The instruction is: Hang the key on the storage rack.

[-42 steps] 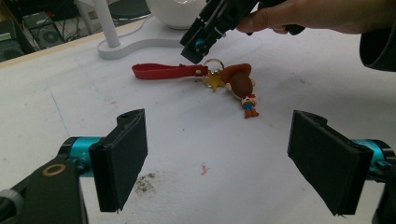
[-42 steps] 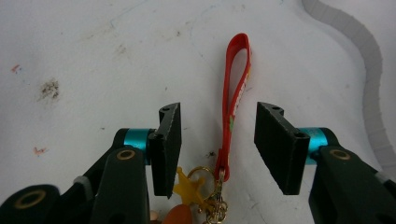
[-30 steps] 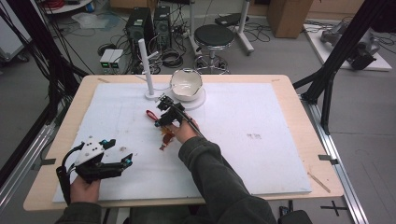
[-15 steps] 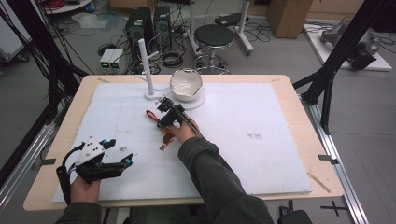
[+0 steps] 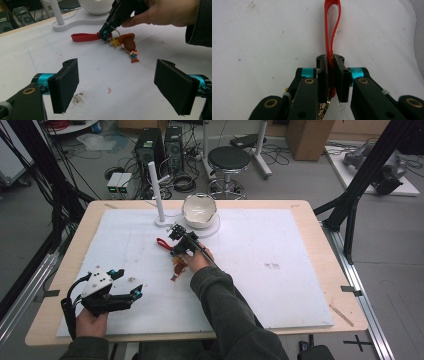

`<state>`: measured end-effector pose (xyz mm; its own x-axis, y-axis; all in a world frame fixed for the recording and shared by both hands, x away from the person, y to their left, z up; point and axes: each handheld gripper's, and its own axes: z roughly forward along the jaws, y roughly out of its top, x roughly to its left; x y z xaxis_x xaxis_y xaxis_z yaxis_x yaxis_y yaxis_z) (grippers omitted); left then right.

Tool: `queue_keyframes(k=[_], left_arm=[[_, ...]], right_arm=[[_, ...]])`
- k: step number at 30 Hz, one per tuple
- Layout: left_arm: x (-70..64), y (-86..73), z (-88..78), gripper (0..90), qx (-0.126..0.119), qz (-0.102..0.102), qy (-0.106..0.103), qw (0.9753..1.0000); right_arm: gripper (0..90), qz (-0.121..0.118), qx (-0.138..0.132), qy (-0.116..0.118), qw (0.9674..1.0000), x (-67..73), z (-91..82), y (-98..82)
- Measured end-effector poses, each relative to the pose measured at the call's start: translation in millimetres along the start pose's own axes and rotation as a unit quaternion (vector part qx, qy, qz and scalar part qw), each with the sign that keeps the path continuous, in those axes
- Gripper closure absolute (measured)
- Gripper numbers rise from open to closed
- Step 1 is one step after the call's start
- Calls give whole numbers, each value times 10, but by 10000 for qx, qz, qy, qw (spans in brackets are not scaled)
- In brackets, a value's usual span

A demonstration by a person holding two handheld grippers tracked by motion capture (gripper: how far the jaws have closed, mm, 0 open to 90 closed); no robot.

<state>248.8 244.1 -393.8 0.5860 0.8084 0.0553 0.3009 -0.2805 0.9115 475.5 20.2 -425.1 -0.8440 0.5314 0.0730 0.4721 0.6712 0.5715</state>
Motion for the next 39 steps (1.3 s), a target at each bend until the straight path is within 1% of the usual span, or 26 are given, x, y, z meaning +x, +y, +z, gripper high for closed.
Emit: queue_keyframes(k=[3, 5, 6, 8, 10, 12, 14, 15, 17, 20, 23, 28, 33, 35, 39], left_arm=[[1, 0, -2, 205, -13, -18, 14, 10000], [1, 0, -5, 205, -12, -2, 22, 10000], [1, 1, -6, 205, -5, 9, 23, 10000], [1, 2, -6, 205, -4, 23, 15, 10000], [-7, 0, -3, 205, -22, -7, 16, 10000], [-11, -1, -3, 205, -24, -16, 22, 10000], [-11, 0, -5, 205, -25, -15, 20, 10000], [-11, 0, -5, 205, -24, -16, 19, 10000], [-8, -3, -6, 205, -29, -12, 7, 10000], [-6, -3, -9, 205, -44, -33, 35, 10000], [-6, -3, -11, 205, -37, -25, 32, 10000], [-6, -3, -11, 205, -37, -19, 39, 10000], [-4, -2, -14, 205, -31, -10, 44, 10000], [-4, -3, -13, 205, -31, -14, 44, 10000], [-5, -2, -11, 205, -31, -7, 39, 10000]], right_arm=[[833, -17, -15, 20, 10000, 1, -5, 0], [835, 15, -88, 39, 10000, 14, -25, 1], [836, 40, -138, 100, 9998, 16, -31, 1], [837, -5, -176, 124, 9998, 25, -56, 6], [837, -52, -240, 157, 9996, 23, -80, 8], [837, -23, -301, 179, 9994, 31, -112, 8], [838, -82, -325, 179, 9993, 36, -137, 9], [838, -65, -330, 194, 9992, 40, -152, 5], [839, -96, -429, 261, 9987, 41, -182, -4], [839, -181, -497, 286, 9982, 60, -233, -11], [839, -180, -629, 309, 9974, 58, -308, -8], [839, -273, -829, 269, 9958, 47, -437, 9], [839, -307, -890, 251, 9952, 32, -511, 6], [839, -288, -919, 282, 9950, 29, -533, 6], [840, -391, -988, 300, 9939, 34, -571, 14]])
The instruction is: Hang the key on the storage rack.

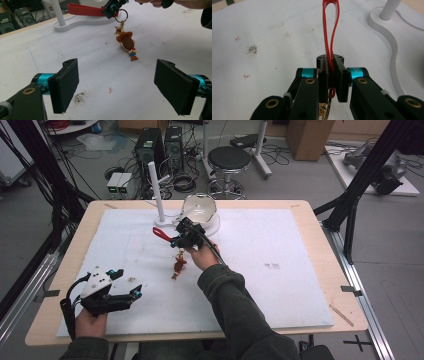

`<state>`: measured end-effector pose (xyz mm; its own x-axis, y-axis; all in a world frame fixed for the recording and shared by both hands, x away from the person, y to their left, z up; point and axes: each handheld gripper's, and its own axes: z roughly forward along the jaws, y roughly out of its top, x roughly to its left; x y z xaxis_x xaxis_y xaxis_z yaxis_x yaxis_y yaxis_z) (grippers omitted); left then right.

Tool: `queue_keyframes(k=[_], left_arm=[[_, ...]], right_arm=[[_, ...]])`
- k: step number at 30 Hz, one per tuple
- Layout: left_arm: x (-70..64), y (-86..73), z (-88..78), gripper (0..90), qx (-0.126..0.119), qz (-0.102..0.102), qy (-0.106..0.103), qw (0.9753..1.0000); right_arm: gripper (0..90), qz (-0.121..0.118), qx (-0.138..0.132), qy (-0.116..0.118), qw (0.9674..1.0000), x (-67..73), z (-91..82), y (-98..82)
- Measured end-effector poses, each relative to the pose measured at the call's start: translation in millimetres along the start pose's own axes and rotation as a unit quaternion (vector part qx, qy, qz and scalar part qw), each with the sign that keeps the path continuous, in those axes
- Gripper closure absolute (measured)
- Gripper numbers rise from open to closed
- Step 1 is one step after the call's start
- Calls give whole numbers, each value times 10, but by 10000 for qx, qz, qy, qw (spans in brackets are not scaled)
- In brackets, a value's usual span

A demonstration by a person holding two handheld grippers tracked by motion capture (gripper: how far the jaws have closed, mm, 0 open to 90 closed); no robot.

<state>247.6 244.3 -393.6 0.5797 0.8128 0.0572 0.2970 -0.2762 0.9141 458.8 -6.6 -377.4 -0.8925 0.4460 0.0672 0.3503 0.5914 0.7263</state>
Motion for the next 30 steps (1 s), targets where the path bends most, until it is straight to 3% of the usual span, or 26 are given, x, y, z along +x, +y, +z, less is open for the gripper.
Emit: queue_keyframes(k=[9, 30], left_arm=[[1, 0, 0, 205, -1, 3, 1, 10000], [2, 0, 1, 205, 9, 36, -3, 10000]], right_arm=[[841, -2, -268, 11, 9996, -18, -128, 29], [842, -96, -490, -170, 9986, -68, -298, 131]])
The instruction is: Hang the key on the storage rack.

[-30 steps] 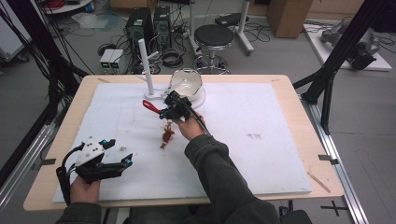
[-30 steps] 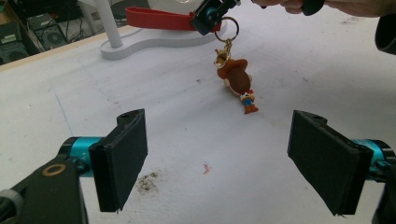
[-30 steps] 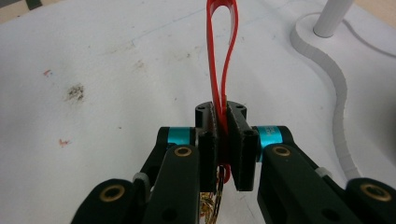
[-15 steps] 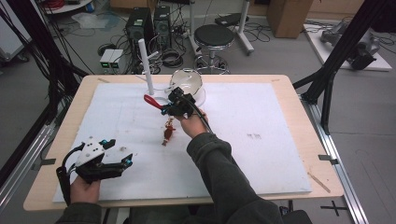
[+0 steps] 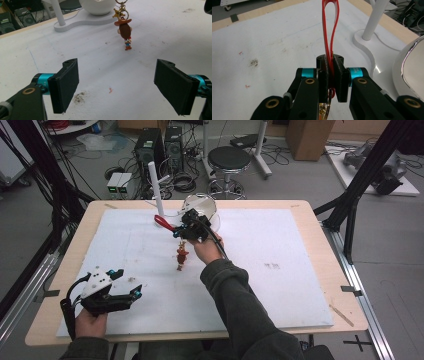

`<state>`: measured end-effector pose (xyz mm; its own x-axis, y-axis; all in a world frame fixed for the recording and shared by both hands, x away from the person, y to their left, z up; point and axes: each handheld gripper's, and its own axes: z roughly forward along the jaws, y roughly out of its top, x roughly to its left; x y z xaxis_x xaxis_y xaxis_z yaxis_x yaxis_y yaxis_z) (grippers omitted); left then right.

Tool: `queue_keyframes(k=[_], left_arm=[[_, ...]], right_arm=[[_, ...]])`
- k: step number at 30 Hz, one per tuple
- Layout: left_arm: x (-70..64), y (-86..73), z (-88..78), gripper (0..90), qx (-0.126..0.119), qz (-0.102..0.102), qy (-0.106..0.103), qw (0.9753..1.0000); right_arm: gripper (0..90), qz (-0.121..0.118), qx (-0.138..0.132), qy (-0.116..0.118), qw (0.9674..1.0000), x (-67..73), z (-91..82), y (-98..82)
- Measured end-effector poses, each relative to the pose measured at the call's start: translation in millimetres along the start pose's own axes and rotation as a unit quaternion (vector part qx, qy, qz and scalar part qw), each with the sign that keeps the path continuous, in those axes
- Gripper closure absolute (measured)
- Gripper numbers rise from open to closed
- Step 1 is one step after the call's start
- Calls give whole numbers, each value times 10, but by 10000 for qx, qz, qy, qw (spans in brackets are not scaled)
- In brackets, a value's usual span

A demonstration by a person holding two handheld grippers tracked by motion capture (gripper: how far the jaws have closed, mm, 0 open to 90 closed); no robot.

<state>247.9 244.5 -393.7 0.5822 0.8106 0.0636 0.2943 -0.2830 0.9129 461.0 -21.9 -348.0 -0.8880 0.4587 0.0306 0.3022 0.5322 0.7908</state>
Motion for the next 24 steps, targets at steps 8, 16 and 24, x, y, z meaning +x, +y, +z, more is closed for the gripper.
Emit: queue_keyframes(k=[8, 16, 24], left_arm=[[1, -1, -2, 205, -3, -24, 14, 10000], [1, 0, -1, 205, -10, -25, 14, 10000], [3, 1, -5, 205, -14, -15, 18, 10000]], right_arm=[[842, -62, -94, -131, 9999, -25, -46, 89], [842, -121, -128, -268, 9995, -43, -70, 198], [843, -222, -144, -359, 9990, -60, -70, 300]])
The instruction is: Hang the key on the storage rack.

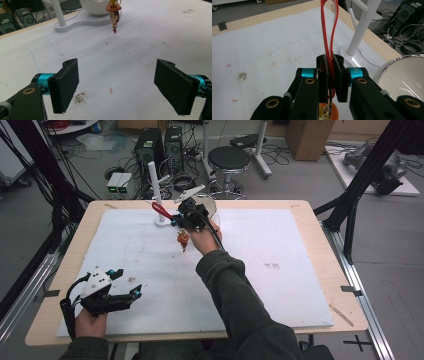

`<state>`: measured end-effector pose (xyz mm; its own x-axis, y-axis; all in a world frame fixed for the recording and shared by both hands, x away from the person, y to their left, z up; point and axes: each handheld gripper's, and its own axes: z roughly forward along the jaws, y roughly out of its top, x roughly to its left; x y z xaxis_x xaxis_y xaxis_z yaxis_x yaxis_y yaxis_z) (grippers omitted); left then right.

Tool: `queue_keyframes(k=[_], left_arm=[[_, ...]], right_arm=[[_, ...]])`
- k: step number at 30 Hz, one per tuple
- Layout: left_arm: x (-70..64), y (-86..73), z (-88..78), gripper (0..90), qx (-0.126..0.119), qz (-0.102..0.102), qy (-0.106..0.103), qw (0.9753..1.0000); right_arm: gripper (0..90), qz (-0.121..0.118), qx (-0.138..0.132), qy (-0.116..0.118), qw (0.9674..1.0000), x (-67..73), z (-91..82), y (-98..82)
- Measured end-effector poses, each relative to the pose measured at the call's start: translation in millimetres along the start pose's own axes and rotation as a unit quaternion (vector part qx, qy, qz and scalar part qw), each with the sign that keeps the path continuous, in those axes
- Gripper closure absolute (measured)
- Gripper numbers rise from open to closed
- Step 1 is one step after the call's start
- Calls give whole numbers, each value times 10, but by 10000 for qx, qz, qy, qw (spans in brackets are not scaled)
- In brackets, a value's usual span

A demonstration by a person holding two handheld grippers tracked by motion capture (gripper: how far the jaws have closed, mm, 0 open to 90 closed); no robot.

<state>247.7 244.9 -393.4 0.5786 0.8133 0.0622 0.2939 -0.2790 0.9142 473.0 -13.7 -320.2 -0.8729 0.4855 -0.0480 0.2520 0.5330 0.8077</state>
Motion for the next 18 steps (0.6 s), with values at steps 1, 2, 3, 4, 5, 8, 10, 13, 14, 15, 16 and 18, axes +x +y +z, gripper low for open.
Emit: queue_keyframes(k=[1, 2, 3, 4, 5, 8, 10, 13, 14, 15, 16, 18], left_arm=[[-1, 0, 1, 206, -3, 3, -7, 10000], [-1, 0, 1, 205, -1, 5, -8, 10000], [-1, 0, 2, 205, 0, 4, -9, 10000], [-2, 0, 3, 205, -8, -7, -8, 10000], [-2, 0, 3, 205, -10, -7, -8, 10000], [2, 0, -2, 205, 4, 5, -4, 10000], [2, 0, -3, 205, -3, 3, -4, 10000], [4, 0, -4, 205, -8, 20, 2, 10000], [5, 0, -4, 205, -10, 18, 1, 10000], [6, 1, -5, 205, -4, 17, 1, 10000], [7, 0, -5, 205, -4, 20, 3, 10000], [8, -1, -4, 205, -16, 18, 0, 10000]], right_arm=[[843, -9, -4, -13, 10000, -1, 1, 12], [842, 12, -27, -29, 10000, 1, 3, 24], [842, -2, -31, -25, 10000, 0, 1, 39], [843, -25, -50, -30, 10000, 0, 3, 53], [842, 0, -18, -41, 10000, 3, 1, 75], [842, -53, -69, -81, 9999, 0, -4, 118], [842, -65, -62, -92, 9999, -2, 0, 143], [843, -83, -66, -120, 9999, -10, 10, 175], [842, -84, -66, -122, 9999, -12, 14, 186], [843, -84, -62, -132, 9999, -13, 21, 197], [842, -103, -63, -135, 9998, -16, 26, 206], [842, -93, -41, -157, 9998, -17, 45, 238]])
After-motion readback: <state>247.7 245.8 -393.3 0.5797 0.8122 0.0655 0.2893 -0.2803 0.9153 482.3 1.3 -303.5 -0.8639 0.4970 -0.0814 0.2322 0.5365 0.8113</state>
